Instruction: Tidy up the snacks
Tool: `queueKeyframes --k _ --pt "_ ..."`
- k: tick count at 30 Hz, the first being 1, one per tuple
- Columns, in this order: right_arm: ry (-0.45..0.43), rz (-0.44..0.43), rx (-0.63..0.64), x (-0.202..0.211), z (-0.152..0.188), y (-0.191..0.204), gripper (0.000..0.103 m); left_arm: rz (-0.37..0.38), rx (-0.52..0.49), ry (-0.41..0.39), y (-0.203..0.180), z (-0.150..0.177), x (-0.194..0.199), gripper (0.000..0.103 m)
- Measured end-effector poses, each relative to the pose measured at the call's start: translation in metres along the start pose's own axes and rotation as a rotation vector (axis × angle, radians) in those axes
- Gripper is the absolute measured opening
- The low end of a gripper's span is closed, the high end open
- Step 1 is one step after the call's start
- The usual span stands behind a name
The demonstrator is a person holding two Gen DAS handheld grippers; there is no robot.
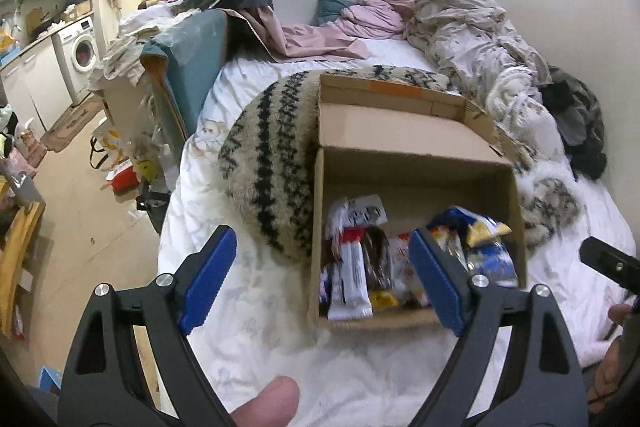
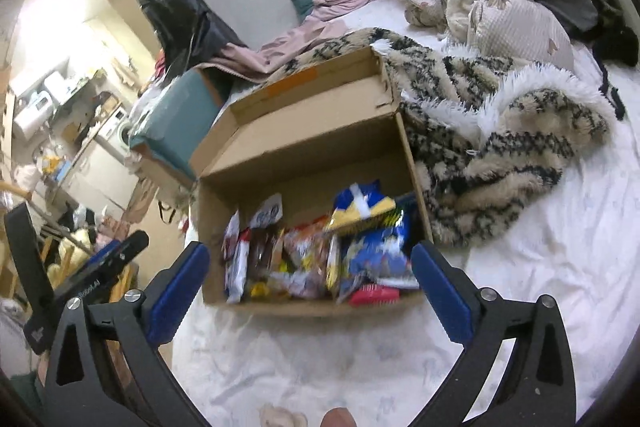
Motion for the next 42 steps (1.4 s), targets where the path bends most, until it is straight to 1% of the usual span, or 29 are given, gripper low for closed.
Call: queueKeyframes --k 4,8,9,11,12,13,14,16,18,21,26,28,30,33,36,42 --pt "-0.010 0.029 0.049 0.017 0.020 0.010 0.103 0.025 0.009 0.019 -0.001 0.027 0.018 0.086" --pt "0.011 -0.007 0.019 0.026 0.052 0.011 0.103 -0.001 -0.001 0.061 -0.001 0.059 0.023 0.086" --pt "0.011 -0.008 0.010 0.026 0.059 0.008 0.103 -0.005 0.000 0.070 0.000 0.067 0.024 0.088" --pt "0.022 0.015 -0.011 0.024 0.072 0.001 0.103 -0.017 0.001 0.070 0.001 0.072 0.026 0.097" --pt "0.028 0.025 -0.025 0.022 0.076 -0.002 0.103 -0.018 0.002 0.065 0.001 0.074 0.028 0.099" --pt "0.027 0.024 -0.032 0.022 0.077 -0.002 0.103 -0.016 0.006 0.057 0.001 0.075 0.031 0.102" --pt "0.021 0.028 -0.026 0.023 0.077 -0.001 0.103 -0.015 0.009 0.051 0.001 0.076 0.033 0.102" --pt "-0.008 0.061 0.015 0.025 0.074 0.001 0.103 -0.015 0.007 0.016 -0.001 0.073 0.040 0.103" --pt "-0.061 0.116 0.060 0.031 0.067 0.003 0.103 -0.017 -0.006 -0.007 -0.002 0.070 0.044 0.103" --pt "-0.116 0.121 0.070 0.039 0.062 0.006 0.103 -0.037 -0.045 -0.054 -0.007 0.063 0.051 0.103" --pt "-0.213 0.165 0.144 0.050 0.051 0.012 0.103 -0.047 -0.028 -0.107 -0.003 0.053 0.059 0.103" --pt "-0.243 0.188 0.164 0.053 0.047 0.013 0.103 -0.048 -0.020 -0.112 -0.001 0.051 0.058 0.103" --pt "-0.242 0.198 0.171 0.051 0.047 0.014 0.103 -0.042 -0.016 -0.106 0.000 0.050 0.056 0.103" --pt "-0.213 0.195 0.168 0.044 0.049 0.013 0.103 -0.048 -0.018 -0.108 -0.001 0.051 0.056 0.103" --pt "-0.192 0.177 0.160 0.039 0.051 0.012 0.103 -0.049 -0.022 -0.109 -0.001 0.051 0.056 0.103" --pt "-0.179 0.183 0.174 0.035 0.054 0.016 0.103 -0.044 -0.019 -0.106 -0.003 0.053 0.055 0.103"
Point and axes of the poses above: each gripper's, at about its wrist camera, not at the fingertips, and x roughly against the way its jaws point, y to its left, z to its underside, the point moved 10 cm from there along -x, roughly the way its jaws point, and after that the axes turned 2 degrees about y, right-handed, at the moved point
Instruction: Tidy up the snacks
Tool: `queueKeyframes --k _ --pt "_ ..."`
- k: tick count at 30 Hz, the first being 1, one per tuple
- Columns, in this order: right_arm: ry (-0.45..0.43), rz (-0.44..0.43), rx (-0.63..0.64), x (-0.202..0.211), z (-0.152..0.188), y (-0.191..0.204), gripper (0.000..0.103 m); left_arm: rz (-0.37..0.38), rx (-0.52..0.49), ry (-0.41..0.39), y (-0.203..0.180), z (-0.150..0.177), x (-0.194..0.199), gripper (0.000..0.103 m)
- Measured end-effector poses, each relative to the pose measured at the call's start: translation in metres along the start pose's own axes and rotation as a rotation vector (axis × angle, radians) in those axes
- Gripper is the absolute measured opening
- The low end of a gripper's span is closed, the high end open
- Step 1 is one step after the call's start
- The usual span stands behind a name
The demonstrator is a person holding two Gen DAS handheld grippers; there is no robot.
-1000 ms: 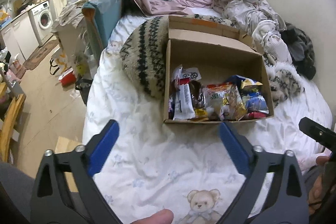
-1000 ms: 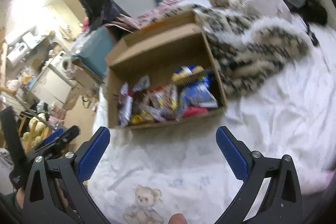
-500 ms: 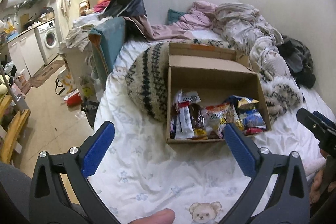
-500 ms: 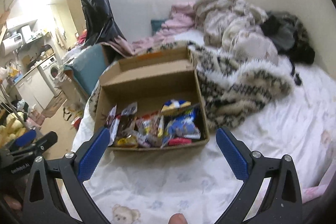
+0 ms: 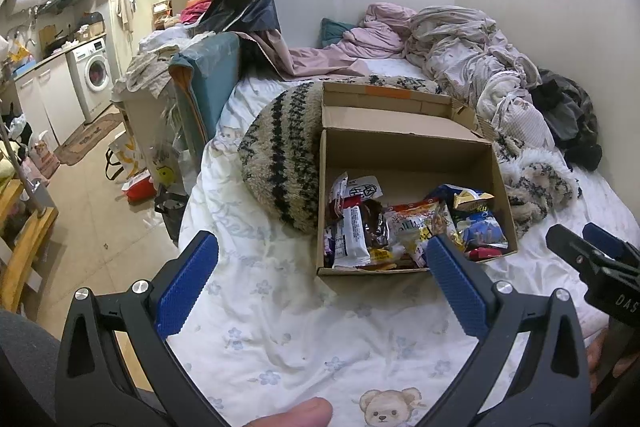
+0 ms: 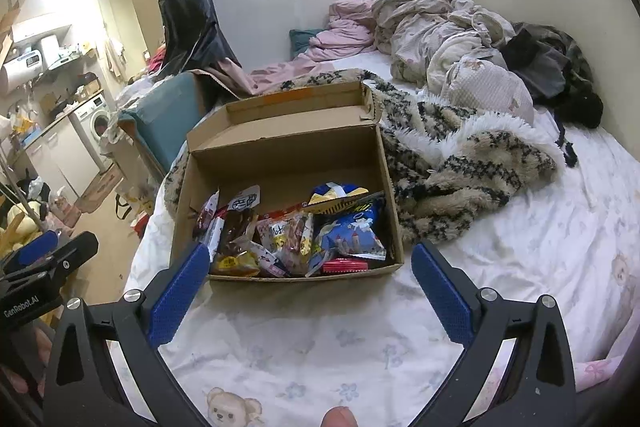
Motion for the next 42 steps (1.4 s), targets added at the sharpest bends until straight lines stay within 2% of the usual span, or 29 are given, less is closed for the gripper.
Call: queueKeyframes --k 42 --pt "0.008 0.012 0.007 -0.0029 0.0019 0.0008 0.103 0.009 -0.012 0.006 -0.0041 0.0010 0.0007 0.103"
Point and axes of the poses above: each gripper's, at about its wrist camera, not at the fingertips, and x roughly against the way its jaws point, y to its left, z to its underside, the point moved 10 cm from there along -x, roughly the way its jaws point, and after that the axes turned 2 degrees about y, right-handed, at the moved point
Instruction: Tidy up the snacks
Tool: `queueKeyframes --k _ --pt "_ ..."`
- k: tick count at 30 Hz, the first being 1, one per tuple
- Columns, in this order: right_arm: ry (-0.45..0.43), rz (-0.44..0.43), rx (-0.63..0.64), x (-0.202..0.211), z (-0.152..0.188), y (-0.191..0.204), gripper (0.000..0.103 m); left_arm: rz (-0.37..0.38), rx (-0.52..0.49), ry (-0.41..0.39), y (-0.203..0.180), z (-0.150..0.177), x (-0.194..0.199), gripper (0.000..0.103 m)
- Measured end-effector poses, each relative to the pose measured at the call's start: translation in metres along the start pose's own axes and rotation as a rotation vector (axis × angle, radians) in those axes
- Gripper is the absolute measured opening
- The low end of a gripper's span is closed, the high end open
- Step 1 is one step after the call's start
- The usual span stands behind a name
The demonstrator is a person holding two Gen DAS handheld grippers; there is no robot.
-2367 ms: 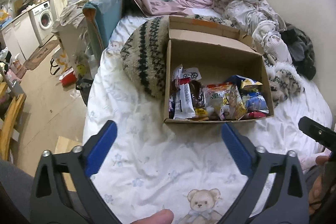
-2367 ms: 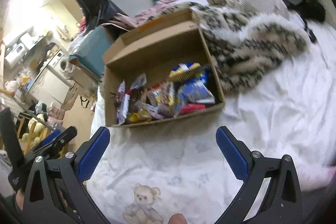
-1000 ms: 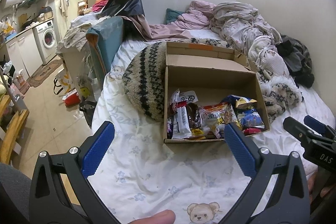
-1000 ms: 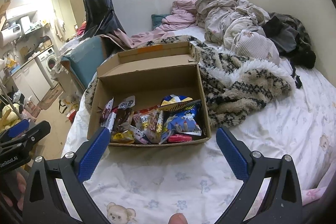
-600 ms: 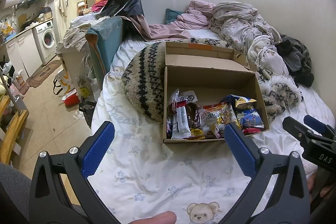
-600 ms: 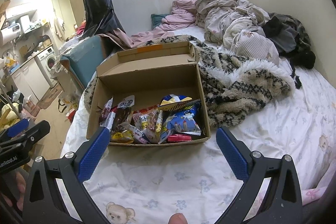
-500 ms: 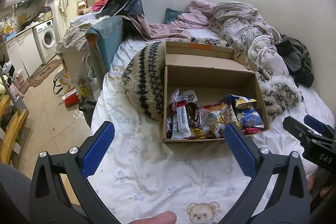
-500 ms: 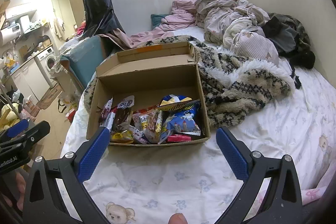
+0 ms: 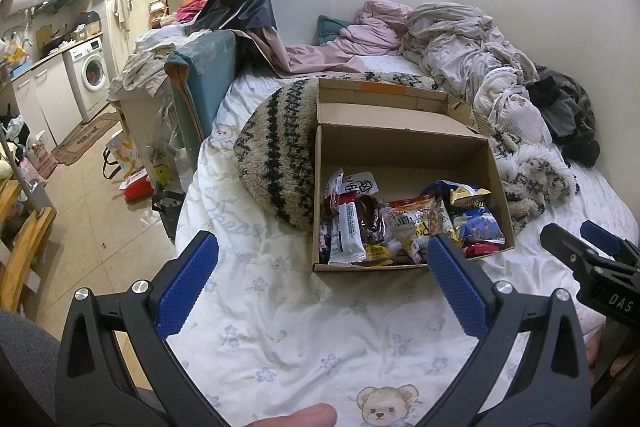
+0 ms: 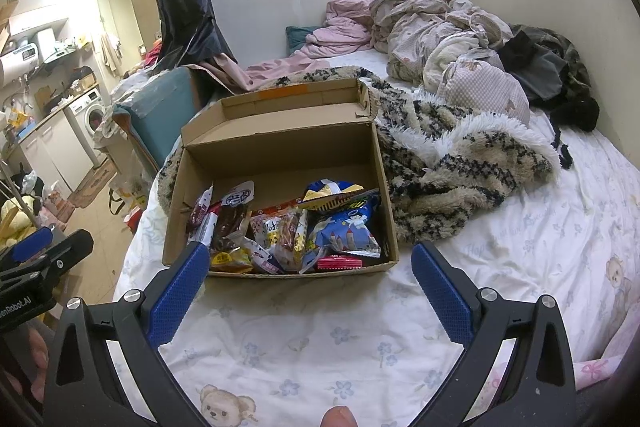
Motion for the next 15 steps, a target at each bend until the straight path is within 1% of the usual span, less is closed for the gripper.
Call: queueKeyframes --k 9,15 --pt "0.008 0.000 -0.002 0.0009 0.0023 -0.0079 0.103 0.002 -0.002 0.002 -0.0002 0.0007 -0.0002 0.103" --pt "0.010 0.001 0.001 -0.0013 0.0021 -0.0064 0.103 0.000 0.000 0.002 0.0000 0.0021 -0.0005 0.103"
Point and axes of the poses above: each gripper's, at about its wrist camera, not at the fingertips, and x roughly against the way its jaws point, y to its left, z to its underside, the point moved 10 cm from there along -x, roughly the way its jaws point, and after that the axes turned 2 degrees about y, right-handed, at the moved point
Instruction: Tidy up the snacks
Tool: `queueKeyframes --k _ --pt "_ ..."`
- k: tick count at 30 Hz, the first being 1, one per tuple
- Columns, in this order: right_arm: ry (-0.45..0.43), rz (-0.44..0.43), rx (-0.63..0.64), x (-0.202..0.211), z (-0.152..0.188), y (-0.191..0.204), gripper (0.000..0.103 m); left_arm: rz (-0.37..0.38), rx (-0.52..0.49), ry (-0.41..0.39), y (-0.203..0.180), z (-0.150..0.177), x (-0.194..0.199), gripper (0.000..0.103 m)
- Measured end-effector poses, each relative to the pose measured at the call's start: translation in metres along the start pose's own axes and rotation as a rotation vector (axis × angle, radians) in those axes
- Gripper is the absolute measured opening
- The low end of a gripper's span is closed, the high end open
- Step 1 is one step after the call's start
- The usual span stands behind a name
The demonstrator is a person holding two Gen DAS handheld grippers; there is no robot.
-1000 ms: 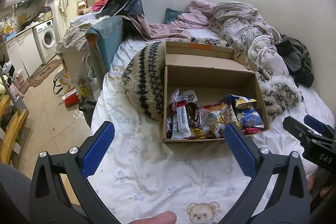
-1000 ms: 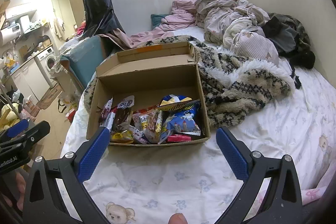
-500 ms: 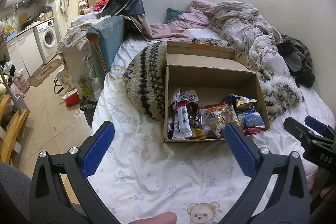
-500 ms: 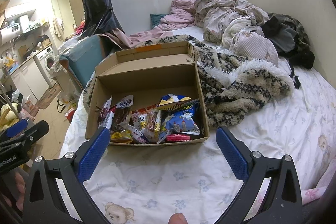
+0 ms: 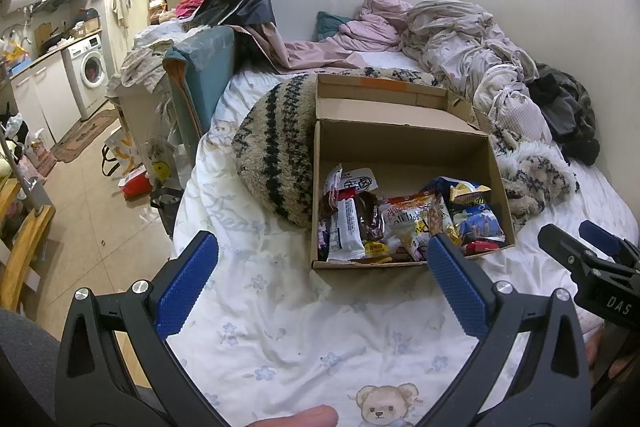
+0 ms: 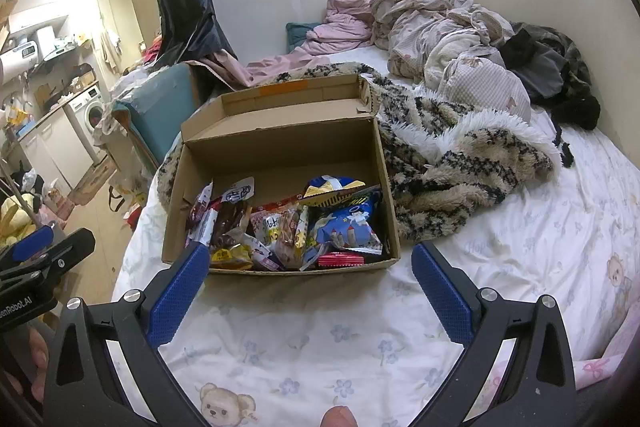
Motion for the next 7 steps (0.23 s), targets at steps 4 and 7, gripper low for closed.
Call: queueKeyframes --k 4,7 --pt "0.001 0.000 -0.001 -0.0002 0.0002 0.0008 0.103 0.004 -0.001 0.002 -0.0008 0.0025 -0.0015 0.103" --pt "-0.001 0.001 0.002 0.0008 0.0004 -0.0004 0.103 0.005 -0.004 0.007 -0.0018 0.0058 -0.0029 0.103"
Point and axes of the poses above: each gripper's, at about its wrist camera, not at the fingertips, and x roughly against the way its jaws point, y to its left, z to its underside, the point moved 10 cm from there along -x, roughly the way its jaws point, and after that the axes turned 2 degrees about y, right-handed, at the moved point
